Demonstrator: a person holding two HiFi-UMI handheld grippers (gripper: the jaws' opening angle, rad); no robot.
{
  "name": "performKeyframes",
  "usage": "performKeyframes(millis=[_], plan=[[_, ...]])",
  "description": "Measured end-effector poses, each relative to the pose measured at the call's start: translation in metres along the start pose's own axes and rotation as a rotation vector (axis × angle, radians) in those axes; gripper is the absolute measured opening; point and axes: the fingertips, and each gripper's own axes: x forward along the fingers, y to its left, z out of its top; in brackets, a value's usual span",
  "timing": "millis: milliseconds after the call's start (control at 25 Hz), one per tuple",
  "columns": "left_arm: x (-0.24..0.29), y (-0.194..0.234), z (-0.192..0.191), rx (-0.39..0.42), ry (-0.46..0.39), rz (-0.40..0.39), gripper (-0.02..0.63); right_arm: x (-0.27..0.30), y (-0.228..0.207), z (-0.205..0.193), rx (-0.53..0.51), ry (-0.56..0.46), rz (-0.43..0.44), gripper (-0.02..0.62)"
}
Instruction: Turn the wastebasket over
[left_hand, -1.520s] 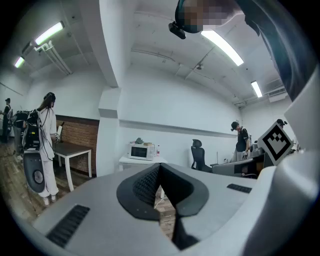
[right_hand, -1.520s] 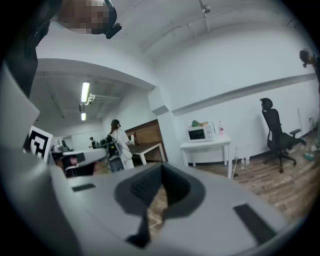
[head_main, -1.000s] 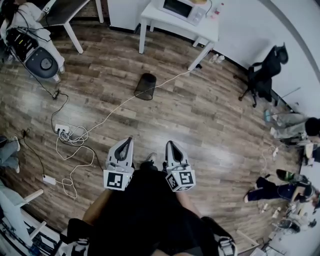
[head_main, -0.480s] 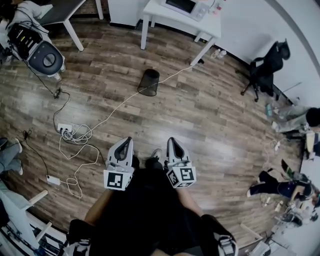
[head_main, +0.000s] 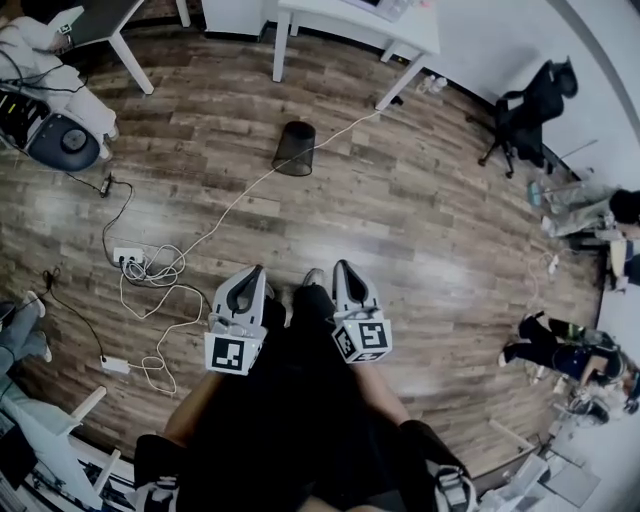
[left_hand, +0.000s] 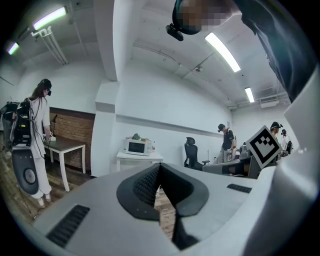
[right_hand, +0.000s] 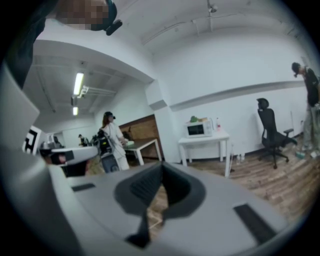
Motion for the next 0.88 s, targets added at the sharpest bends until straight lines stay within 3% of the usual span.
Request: performKeyframes(millis=[480, 880], plan=[[0.06, 0.033, 0.004, -0.008, 0.012, 0.026, 0.035, 0.083, -0.033, 0.018, 0.002, -0.001, 0.01, 0.032], [0.171, 0.055, 0.013, -0.018, 0.045, 0.079, 0.035, 0.186, -0.09, 0.04, -0.012, 0.047, 0.091, 0.032]])
